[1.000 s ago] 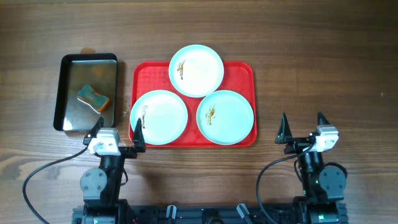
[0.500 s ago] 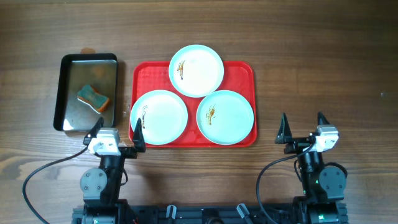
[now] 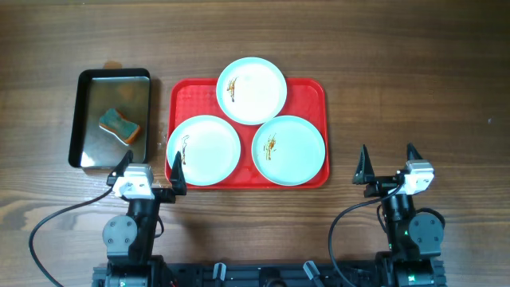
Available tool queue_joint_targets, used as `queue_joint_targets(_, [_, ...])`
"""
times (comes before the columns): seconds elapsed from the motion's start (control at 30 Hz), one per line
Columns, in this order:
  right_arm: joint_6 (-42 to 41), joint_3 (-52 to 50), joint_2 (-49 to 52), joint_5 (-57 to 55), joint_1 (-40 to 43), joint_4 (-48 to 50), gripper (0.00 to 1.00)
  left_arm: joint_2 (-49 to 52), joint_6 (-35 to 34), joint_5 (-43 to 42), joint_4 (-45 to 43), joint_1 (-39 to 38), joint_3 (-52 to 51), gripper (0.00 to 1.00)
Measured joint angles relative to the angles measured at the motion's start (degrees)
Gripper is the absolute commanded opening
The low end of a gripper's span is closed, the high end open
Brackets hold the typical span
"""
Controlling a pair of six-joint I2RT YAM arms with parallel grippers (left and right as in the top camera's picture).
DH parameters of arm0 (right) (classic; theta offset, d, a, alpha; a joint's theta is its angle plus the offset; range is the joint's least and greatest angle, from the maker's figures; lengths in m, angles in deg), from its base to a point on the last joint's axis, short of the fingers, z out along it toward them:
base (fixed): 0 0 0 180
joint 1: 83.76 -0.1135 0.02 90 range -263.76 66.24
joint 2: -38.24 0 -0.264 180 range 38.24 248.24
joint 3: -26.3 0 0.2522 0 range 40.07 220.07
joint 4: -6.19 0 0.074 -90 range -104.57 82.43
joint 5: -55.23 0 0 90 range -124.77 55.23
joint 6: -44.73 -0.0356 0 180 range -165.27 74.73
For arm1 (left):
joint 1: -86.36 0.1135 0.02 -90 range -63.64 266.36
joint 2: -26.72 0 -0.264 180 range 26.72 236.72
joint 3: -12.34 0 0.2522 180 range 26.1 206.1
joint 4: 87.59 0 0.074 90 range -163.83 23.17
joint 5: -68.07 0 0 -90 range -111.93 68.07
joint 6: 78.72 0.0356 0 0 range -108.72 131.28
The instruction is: Clean dirty plates on tray and stack at the side
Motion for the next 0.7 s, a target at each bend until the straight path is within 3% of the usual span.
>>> queue_joint_targets(0.57, [0.00,0.00,0.00,0.00,0.00,0.00,1.00,0.00,-0.11,-0.31,-0.07,0.00,0.00,1.00])
queue_joint_targets(0.63, [0.00,0.00,0.00,0.00,0.00,0.00,1.00,0.00,-4.74,-5.77,-0.92,0.00,-0.04,1.00])
queue_joint_targets(0.7, [0.00,0.00,0.00,0.00,0.00,0.00,1.00,0.00,-14.80,-16.59,-1.51,0.00,-0.04,1.00])
